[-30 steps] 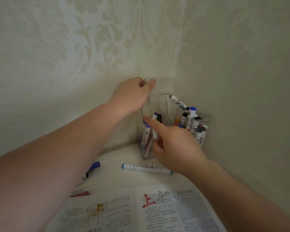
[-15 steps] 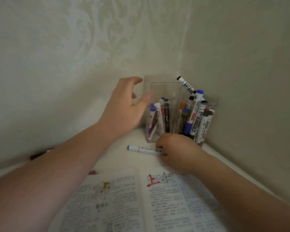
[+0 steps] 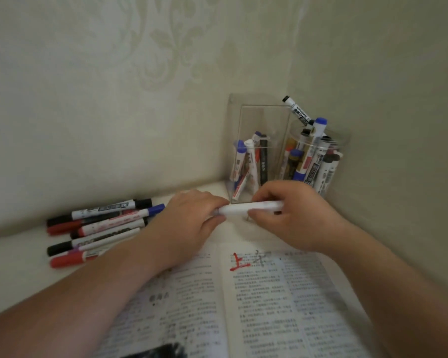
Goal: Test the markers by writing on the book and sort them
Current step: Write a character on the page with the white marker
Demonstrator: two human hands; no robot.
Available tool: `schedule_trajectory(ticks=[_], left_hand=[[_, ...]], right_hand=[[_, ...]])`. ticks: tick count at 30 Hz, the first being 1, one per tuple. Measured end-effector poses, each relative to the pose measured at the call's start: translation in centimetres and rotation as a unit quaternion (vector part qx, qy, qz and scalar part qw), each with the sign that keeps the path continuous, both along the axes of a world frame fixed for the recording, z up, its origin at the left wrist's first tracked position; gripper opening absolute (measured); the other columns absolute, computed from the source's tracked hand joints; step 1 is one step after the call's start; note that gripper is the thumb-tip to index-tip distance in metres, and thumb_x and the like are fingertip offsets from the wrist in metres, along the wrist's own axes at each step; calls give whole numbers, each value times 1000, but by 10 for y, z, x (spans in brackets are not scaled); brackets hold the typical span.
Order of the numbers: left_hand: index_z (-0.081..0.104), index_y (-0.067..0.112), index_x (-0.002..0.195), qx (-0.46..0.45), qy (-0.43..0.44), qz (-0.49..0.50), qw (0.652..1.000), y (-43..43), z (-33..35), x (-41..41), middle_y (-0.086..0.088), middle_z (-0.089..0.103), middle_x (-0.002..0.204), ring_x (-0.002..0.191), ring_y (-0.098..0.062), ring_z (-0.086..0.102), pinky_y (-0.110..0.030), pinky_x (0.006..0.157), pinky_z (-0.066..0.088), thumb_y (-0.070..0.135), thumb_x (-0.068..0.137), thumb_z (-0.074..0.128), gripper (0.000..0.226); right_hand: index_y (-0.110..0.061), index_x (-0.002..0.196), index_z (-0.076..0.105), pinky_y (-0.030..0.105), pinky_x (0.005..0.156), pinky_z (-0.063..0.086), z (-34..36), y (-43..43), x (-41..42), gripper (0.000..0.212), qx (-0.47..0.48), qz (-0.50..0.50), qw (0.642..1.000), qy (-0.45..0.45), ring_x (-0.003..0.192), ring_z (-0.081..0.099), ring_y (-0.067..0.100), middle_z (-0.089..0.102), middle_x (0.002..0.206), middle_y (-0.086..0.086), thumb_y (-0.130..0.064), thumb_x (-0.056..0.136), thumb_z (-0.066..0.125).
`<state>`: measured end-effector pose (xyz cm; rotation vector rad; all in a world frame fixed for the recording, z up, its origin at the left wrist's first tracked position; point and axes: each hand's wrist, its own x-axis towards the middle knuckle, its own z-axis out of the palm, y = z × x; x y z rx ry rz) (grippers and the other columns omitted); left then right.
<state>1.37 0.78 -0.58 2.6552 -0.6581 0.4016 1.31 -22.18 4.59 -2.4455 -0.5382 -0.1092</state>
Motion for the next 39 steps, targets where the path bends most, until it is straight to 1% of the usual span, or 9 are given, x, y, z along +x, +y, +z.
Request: schedule_trajectory(ticks=[6, 14, 20, 23, 26, 30, 34, 37, 39], left_hand=[[43, 46, 109, -123, 73, -32, 989, -18, 3, -18, 20, 57, 94, 88, 1, 54, -16, 72, 40, 36, 104, 42, 11], [49, 50, 103, -180, 122, -87, 972, -23, 5, -26, 22, 62, 93, 84, -5, 59, -17, 68, 44, 42, 103, 40, 12], [44, 60, 112, -212, 124, -83, 966, -27, 7, -21, 18, 62, 92, 79, -4, 58, -12, 67, 42, 57, 92, 38, 21], [35, 58, 127, -230, 163, -88, 955, -22, 0, -20, 12, 58, 92, 77, -7, 56, -17, 67, 42, 65, 93, 39, 35], [32, 54, 125, -238, 143, -89, 956, -15, -4, -19, 13, 57, 99, 77, -11, 55, -21, 69, 45, 34, 104, 41, 31], [30, 54, 118, -204, 105, -69, 971, -18, -6, -16, 24, 55, 107, 88, -8, 60, -26, 73, 48, 22, 106, 35, 34], [30, 51, 133, -207, 92, -64, 972, -21, -8, -11, 23, 65, 116, 110, 5, 61, -21, 96, 48, 26, 104, 49, 43], [44, 53, 130, -196, 75, -43, 977, -18, -8, -7, 30, 68, 108, 103, 15, 61, -5, 91, 43, 31, 95, 67, 48], [55, 51, 121, -165, 43, -35, 985, -17, -9, -5, 28, 70, 100, 95, 13, 63, -7, 86, 45, 42, 88, 70, 38]], right_hand=[[-18, 88, 78, 28, 49, 41, -10, -2, -5, 14, 353, 61, 927, 113, 55, 51, 19, 70, 71, 8, -27, 77, 77], [-3, 103, 70, 31, 50, 44, -23, 10, -7, 23, 326, 103, 931, 131, 57, 53, 18, 67, 72, 7, -22, 91, 65], [-8, 93, 70, 28, 47, 41, -19, 10, -9, 21, 352, 92, 925, 110, 55, 51, 20, 63, 68, 9, -28, 89, 64], [-13, 80, 66, 25, 41, 34, -15, 5, -4, 18, 433, 4, 897, 84, 49, 42, 23, 51, 57, 10, -18, 97, 65], [-10, 77, 51, 23, 39, 27, -7, -3, 5, 23, 490, -59, 865, 93, 49, 29, 23, 36, 55, 10, -12, 97, 62], [-13, 68, 50, 21, 40, 25, -1, -13, 10, 27, 399, 18, 896, 192, 41, 31, 16, 39, 53, 10, -10, 79, 74], [-4, 75, 70, 23, 38, 42, -14, -24, 4, 13, 327, 54, 906, 263, 46, 57, 28, 61, 60, 19, -9, 75, 83], [-1, 82, 76, 35, 50, 59, -27, -30, 0, 21, 313, 57, 898, 304, 62, 69, 34, 68, 73, 28, -15, 68, 80], [-2, 85, 76, 37, 57, 62, -33, -33, 0, 21, 273, 60, 913, 296, 66, 69, 32, 69, 76, 28, -10, 67, 81]])
